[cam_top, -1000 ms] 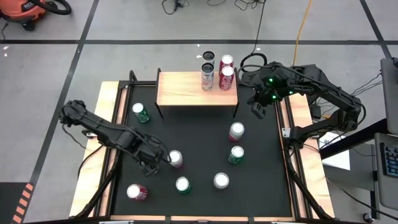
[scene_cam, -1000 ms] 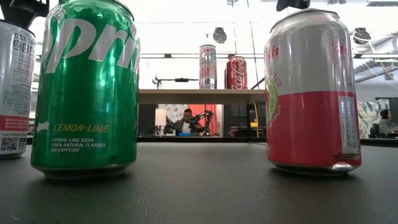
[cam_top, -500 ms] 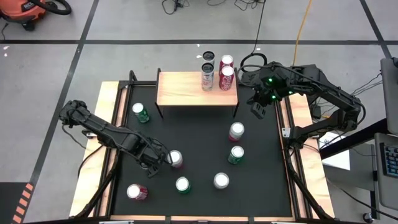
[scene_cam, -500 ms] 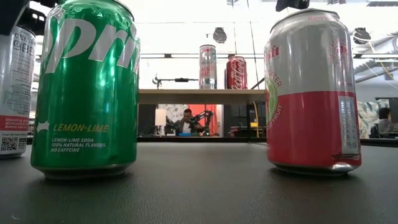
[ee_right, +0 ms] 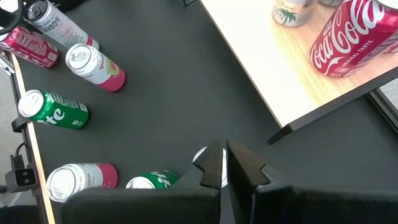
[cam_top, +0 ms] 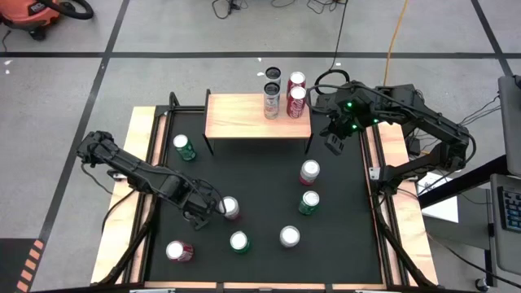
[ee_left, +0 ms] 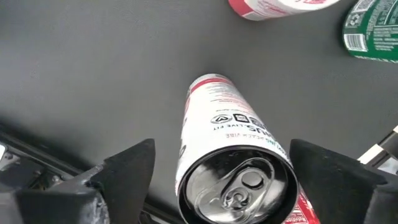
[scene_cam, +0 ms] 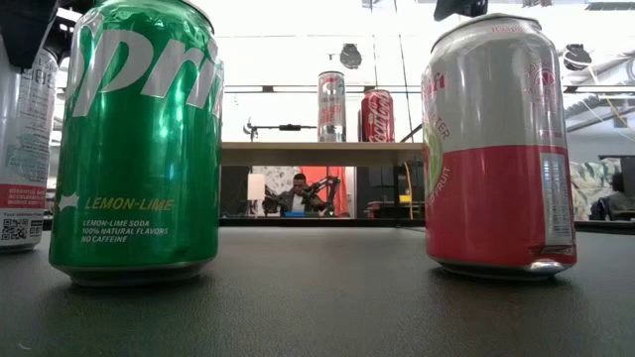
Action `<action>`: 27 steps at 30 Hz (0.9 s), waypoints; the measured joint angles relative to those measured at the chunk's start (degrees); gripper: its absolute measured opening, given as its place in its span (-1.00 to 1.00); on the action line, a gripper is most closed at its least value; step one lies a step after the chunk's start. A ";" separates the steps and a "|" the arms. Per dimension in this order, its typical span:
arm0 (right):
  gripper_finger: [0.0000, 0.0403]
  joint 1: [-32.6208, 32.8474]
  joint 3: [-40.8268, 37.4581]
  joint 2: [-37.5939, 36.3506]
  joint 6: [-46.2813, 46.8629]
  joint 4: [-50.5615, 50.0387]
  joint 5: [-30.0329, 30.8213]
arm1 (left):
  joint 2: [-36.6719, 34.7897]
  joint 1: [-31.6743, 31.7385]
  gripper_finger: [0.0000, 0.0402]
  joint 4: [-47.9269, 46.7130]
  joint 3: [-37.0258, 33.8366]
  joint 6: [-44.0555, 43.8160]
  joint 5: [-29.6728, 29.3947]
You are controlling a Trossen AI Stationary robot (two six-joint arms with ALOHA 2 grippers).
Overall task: Place canned beverage on shelf
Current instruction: Put the white pink soda can aligned with the other white pink soda cans on the shelf
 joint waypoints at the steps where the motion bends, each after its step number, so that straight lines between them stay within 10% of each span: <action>1: -1.00 0.00 0.00 -0.03 0.00 -0.01 0.00 | 0.00 0.00 0.76 -0.12 0.00 0.23 0.00; 27: -1.00 0.02 0.00 -0.05 -0.02 -0.06 0.00 | 0.02 0.00 0.68 1.57 -3.63 1.66 5.02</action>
